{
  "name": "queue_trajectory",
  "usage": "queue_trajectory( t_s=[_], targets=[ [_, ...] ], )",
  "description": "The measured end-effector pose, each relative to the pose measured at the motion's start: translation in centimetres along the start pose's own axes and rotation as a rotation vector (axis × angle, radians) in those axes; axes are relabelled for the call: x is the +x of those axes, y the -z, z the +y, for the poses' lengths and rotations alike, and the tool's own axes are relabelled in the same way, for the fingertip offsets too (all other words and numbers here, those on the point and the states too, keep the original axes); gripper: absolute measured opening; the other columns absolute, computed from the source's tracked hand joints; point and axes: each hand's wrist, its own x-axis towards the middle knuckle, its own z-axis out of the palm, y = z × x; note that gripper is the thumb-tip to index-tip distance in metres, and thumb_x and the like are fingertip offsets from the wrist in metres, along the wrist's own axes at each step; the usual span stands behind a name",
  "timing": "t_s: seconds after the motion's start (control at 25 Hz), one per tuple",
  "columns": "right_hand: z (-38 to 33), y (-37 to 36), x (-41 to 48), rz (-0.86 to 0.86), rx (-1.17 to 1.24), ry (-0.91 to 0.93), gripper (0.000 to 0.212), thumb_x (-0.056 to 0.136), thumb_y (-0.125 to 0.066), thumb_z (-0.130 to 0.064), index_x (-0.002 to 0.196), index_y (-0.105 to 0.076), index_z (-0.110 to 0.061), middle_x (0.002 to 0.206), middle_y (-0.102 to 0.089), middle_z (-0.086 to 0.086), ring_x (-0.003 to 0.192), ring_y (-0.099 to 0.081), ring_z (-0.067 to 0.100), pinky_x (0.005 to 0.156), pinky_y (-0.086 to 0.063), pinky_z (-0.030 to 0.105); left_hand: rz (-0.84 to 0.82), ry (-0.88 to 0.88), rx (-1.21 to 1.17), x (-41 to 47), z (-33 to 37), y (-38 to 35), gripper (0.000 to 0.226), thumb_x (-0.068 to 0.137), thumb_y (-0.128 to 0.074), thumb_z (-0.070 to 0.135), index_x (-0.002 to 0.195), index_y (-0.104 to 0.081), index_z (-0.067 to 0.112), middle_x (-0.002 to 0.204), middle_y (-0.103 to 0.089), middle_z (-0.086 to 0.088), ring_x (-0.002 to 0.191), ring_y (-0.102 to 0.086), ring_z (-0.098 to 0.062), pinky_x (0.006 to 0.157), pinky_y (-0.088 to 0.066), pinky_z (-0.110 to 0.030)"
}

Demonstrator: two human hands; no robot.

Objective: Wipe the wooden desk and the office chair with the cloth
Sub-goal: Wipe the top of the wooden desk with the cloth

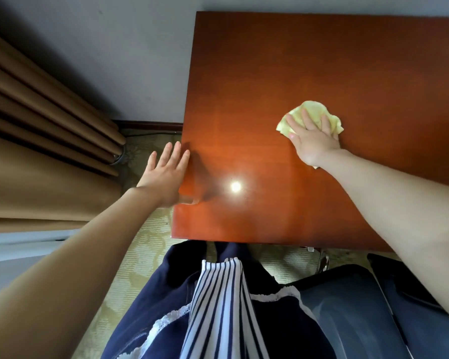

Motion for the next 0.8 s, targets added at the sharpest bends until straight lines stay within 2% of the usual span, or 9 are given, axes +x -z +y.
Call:
queue_trajectory(
  t_s=[0.16,0.36,0.52,0.68,0.8],
  targets=[
    [-7.0,-0.7,0.2,-0.043,-0.024,0.154,0.046,0.101,-0.017,-0.044,0.144,0.0,-0.053,0.156,0.016,-0.015,0.142,0.018,0.035,0.112,0.005,0.061,0.02,0.067,-0.081,-2.2,-1.1,-1.9,0.1,0.087,-0.046,0.063,0.149,0.012,0.011,0.156,0.022,-0.009,0.143,0.022,-0.024,0.115,0.006,-0.046],
    [-16.4,-4.8,-4.2,-0.006,-0.072,0.362,0.045,0.1,-0.019,-0.049,0.144,-0.008,-0.053,0.158,0.01,-0.015,0.142,0.017,0.036,0.109,0.008,0.064,-0.02,0.129,-0.099,-3.4,-3.6,-3.1,0.087,0.094,-0.043,0.052,0.15,0.008,0.011,0.157,0.017,-0.008,0.143,0.021,-0.024,0.116,0.005,-0.047],
    [-18.6,-8.3,-8.9,0.055,-0.093,0.513,0.044,0.1,-0.021,-0.048,0.144,-0.019,-0.05,0.159,0.0,-0.013,0.143,0.017,0.034,0.108,0.015,0.063,0.016,0.113,-0.129,-2.6,-4.3,-2.4,0.08,0.095,-0.046,0.042,0.151,0.004,0.013,0.158,0.013,-0.007,0.143,0.02,-0.025,0.115,0.005,-0.049],
    [-16.3,-11.3,-14.1,0.156,-0.12,0.592,0.043,0.099,-0.028,-0.047,0.142,-0.033,-0.044,0.154,-0.026,-0.012,0.146,-0.005,0.028,0.116,-0.001,0.053,0.078,-0.013,-0.138,-1.1,-2.9,-1.2,0.081,0.094,-0.048,0.042,0.151,0.003,0.015,0.158,0.015,-0.006,0.144,0.018,-0.025,0.116,0.004,-0.049],
    [-12.6,-13.0,-17.4,0.228,-0.027,0.51,0.042,0.097,-0.035,-0.043,0.136,-0.048,-0.038,0.146,-0.042,-0.009,0.141,-0.026,0.027,0.115,-0.021,0.051,0.061,-0.134,-0.112,-0.1,-1.1,-0.4,0.094,0.088,-0.055,0.052,0.151,0.005,0.017,0.157,0.019,-0.005,0.144,0.019,-0.023,0.115,0.005,-0.048]
  ],
)
